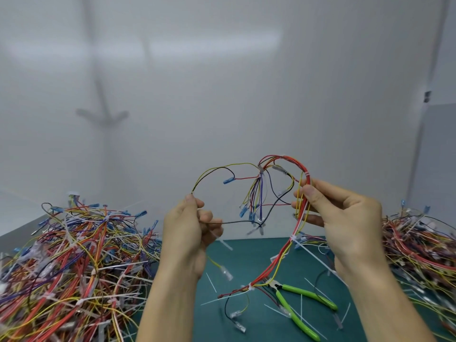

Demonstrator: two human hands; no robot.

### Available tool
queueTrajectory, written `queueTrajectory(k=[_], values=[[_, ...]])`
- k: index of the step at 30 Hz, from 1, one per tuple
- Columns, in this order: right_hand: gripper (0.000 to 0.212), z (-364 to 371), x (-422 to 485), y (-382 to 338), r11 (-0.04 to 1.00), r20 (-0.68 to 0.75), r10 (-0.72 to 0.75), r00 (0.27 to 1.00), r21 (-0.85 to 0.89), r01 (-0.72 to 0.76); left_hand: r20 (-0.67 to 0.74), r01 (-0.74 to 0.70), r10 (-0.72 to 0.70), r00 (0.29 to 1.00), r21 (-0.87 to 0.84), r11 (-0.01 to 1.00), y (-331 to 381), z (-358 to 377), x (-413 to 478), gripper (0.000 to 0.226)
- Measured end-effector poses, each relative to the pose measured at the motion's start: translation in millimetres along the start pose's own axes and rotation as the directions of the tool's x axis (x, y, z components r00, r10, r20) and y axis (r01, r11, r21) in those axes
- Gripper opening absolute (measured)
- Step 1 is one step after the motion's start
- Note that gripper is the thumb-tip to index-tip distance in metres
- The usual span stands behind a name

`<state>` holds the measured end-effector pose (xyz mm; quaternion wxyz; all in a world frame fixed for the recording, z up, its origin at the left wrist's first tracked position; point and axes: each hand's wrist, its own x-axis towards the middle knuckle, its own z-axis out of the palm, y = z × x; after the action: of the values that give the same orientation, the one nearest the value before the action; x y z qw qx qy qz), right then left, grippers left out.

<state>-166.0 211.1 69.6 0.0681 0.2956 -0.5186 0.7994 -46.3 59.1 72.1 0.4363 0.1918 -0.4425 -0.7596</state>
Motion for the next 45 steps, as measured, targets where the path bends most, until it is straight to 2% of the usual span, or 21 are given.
queueTrajectory(k=[2,4,6,8,10,13,15,17,19,21,24,27,32,35,37,39,42,45], values=[[0.019,0,0,1,1.000,0.011,-0.007,1.000,-0.010,0.007,0.029,0.146,-0.143,0.989,-0.260,0.954,2,7,-2,0.030],[0.020,1,-1,2,0.999,0.023,-0.022,0.999,-0.033,0.023,0.126,0.317,-0.294,0.947,-0.501,0.805,4,10,-4,0.032],[0.020,2,-2,3,0.997,0.027,-0.041,0.999,-0.069,0.043,0.266,0.464,-0.389,0.882,-0.632,0.620,6,9,-3,0.037],[0.019,3,-2,5,0.991,0.025,-0.057,0.998,-0.117,0.060,0.431,0.581,-0.397,0.810,-0.679,0.449,8,8,-5,0.031],[0.021,4,-3,6,0.985,0.027,-0.071,0.997,-0.157,0.075,0.542,0.654,-0.369,0.755,-0.670,0.351,10,9,-10,0.030],[0.023,4,-3,8,0.978,0.028,-0.080,0.996,-0.190,0.084,0.620,0.706,-0.338,0.708,-0.633,0.318,11,12,-18,0.028],[0.021,4,-3,8,0.977,0.026,-0.071,0.997,-0.198,0.075,0.614,0.723,-0.382,0.691,-0.598,0.347,9,15,-21,0.025],[0.020,4,-2,8,0.983,0.022,-0.051,0.998,-0.177,0.055,0.509,0.644,-0.396,0.764,-0.576,0.503,4,18,-21,0.030],[0.021,3,-1,8,0.991,0.015,-0.027,1.000,-0.132,0.029,0.417,0.521,-0.329,0.847,-0.531,0.668,-1,20,-21,0.033],[0.024,2,-1,6,0.997,-0.001,-0.002,1.000,-0.074,0.002,0.350,0.397,-0.245,0.904,-0.474,0.786,-4,20,-19,0.030],[0.024,-1,0,4,0.999,-0.030,0.014,0.999,-0.036,-0.015,0.241,0.203,-0.118,0.963,-0.370,0.907,-6,14,-11,0.027],[0.023,-4,2,3,0.999,-0.055,0.007,0.998,-0.036,-0.009,0.140,0.004,0.028,0.990,-0.222,0.975,-4,7,-5,0.025],[0.020,-7,3,2,0.999,-0.074,-0.011,0.997,-0.040,0.008,0.084,-0.228,0.222,0.971,0.071,0.971,-5,-4,1,0.026],[0.016,-3,1,3,0.999,-0.057,0.002,0.998,-0.035,-0.004,0.124,-0.377,0.356,0.926,0.298,0.877,-8,-1,2,0.027],[0.018,0,-1,4,0.999,-0.043,0.004,0.999,-0.041,-0.006,0.227,-0.471,0.414,0.882,0.378,0.797,-8,3,-1,0.026],[0.018,3,-2,4,0.998,-0.029,0.005,1.000,-0.055,-0.006,0.354,-0.511,0.386,0.852,0.399,0.761,-8,8,-7,0.026],[0.016,6,-3,5,0.997,0.011,0.013,1.000,-0.083,-0.012,0.506,-0.486,0.269,0.820,0.367,0.793,-9,17,-15,0.028],[0.012,10,-5,7,0.993,0.101,0.031,0.994,-0.118,-0.019,0.573,-0.511,0.235,0.785,0.385,0.768,-16,26,-21,0.033]])
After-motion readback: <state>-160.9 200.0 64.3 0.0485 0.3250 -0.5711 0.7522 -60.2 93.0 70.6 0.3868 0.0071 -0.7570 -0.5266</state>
